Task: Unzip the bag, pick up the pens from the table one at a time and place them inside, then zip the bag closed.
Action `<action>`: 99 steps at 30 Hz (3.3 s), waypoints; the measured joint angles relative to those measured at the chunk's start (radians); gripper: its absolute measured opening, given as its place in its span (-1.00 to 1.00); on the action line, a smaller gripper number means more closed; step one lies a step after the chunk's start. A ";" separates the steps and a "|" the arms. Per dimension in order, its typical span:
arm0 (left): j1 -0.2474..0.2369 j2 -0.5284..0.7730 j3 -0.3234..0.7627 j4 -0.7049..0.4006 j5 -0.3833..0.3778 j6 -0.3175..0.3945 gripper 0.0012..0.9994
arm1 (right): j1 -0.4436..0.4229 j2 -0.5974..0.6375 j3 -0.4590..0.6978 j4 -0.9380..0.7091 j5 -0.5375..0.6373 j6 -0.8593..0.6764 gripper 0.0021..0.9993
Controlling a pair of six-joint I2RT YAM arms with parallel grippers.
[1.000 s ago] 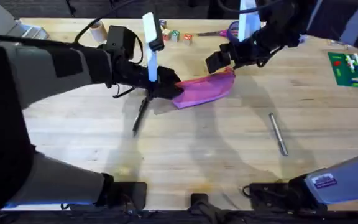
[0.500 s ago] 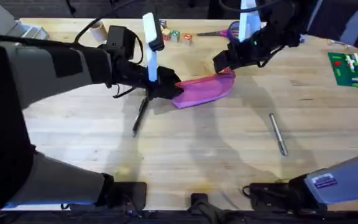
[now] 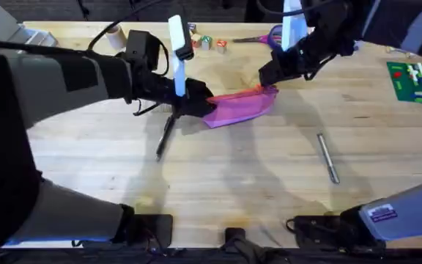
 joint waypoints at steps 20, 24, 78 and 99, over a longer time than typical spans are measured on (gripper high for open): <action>0.000 0.000 0.000 0.002 -0.001 0.000 -0.92 | 0.000 -0.050 0.039 -0.013 0.003 -0.020 -0.94; 0.000 0.000 0.000 0.002 -0.001 0.000 -0.92 | 0.000 -0.052 0.039 -0.013 -0.023 -0.025 -0.94; 0.011 0.000 0.000 -0.005 0.000 -0.003 -0.92 | 0.386 -0.013 0.039 0.219 -0.039 0.224 0.07; 0.008 0.000 0.000 -0.004 0.000 -0.003 -0.92 | 0.242 -0.179 0.047 -0.057 0.139 -0.006 1.00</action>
